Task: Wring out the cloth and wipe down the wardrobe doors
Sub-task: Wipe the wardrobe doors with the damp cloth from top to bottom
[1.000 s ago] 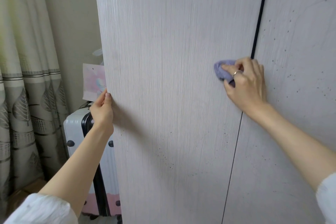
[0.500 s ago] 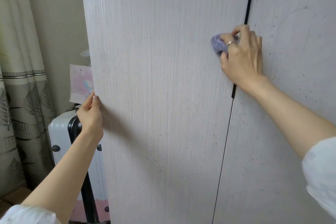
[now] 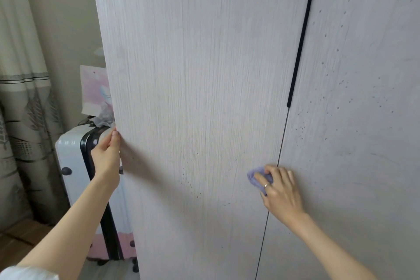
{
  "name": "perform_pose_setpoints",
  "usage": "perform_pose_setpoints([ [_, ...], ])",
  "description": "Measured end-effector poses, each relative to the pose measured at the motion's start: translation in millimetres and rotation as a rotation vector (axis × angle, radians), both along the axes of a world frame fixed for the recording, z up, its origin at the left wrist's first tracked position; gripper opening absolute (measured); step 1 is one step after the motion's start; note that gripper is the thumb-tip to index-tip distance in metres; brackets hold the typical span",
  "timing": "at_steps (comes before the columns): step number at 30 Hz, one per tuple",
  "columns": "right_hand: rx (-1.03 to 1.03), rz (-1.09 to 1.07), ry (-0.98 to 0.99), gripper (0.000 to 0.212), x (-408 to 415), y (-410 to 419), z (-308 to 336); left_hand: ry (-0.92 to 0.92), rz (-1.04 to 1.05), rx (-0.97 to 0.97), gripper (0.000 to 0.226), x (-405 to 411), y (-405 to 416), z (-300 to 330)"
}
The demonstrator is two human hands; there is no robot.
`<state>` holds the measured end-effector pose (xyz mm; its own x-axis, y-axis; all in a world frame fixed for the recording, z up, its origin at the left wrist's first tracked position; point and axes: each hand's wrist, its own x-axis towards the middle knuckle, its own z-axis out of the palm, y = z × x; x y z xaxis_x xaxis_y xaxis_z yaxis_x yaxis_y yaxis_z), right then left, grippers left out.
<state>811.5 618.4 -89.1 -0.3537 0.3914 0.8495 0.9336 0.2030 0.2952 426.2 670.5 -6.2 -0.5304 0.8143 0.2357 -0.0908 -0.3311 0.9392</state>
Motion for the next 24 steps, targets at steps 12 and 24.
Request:
perform_pose_setpoints([
  [12,0.014,0.156,0.323,0.063,-14.2,7.0,78.6,-0.036,-0.003,-0.026,0.032,4.9,-4.1,-8.1],
  [24,-0.167,0.186,0.211,0.056,-12.5,-6.2,47.1,-0.065,-0.096,-0.041,0.037,-0.1,-13.4,-22.8],
])
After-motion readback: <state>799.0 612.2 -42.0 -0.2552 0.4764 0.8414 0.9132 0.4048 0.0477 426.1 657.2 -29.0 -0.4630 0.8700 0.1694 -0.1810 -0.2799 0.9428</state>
